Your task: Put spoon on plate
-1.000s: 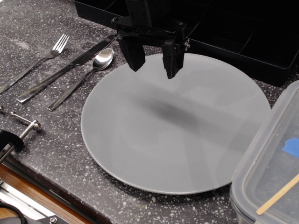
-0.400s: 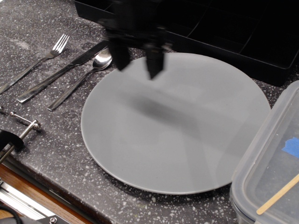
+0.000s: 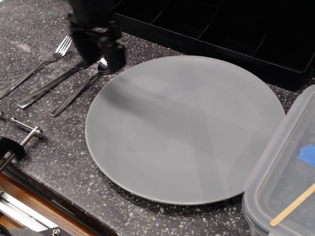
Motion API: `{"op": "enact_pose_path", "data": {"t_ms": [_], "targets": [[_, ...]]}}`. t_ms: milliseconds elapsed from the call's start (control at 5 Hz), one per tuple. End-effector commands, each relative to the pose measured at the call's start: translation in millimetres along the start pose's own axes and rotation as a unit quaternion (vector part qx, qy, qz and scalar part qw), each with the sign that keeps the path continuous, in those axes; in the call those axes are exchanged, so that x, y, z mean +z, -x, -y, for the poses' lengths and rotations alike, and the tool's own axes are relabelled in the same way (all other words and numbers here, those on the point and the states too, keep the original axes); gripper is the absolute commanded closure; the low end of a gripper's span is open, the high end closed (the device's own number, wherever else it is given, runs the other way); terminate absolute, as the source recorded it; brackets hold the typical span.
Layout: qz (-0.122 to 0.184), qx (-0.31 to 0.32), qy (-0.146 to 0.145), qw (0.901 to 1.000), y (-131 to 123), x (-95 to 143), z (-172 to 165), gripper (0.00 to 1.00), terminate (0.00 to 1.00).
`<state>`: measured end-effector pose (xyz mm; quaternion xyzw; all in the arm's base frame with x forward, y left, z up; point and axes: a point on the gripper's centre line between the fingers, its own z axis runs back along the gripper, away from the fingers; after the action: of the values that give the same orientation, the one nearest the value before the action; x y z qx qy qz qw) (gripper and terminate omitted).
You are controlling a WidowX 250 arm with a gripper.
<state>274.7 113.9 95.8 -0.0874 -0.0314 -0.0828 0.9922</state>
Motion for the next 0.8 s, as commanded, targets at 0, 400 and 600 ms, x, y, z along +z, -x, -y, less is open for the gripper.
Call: {"op": "enact_pose_path", "data": {"t_ms": [0,400,600], "targets": [[-0.002,-0.030,-0.020,0.9994,-5,-4,-43,0.00,0.00],[-0.024,-0.044,-0.045,0.9977,-18,-31,-49,0.00,0.00],[-0.023,-0.043,-0.065,0.9967,-23,-43,-55,0.00,0.00]]}}
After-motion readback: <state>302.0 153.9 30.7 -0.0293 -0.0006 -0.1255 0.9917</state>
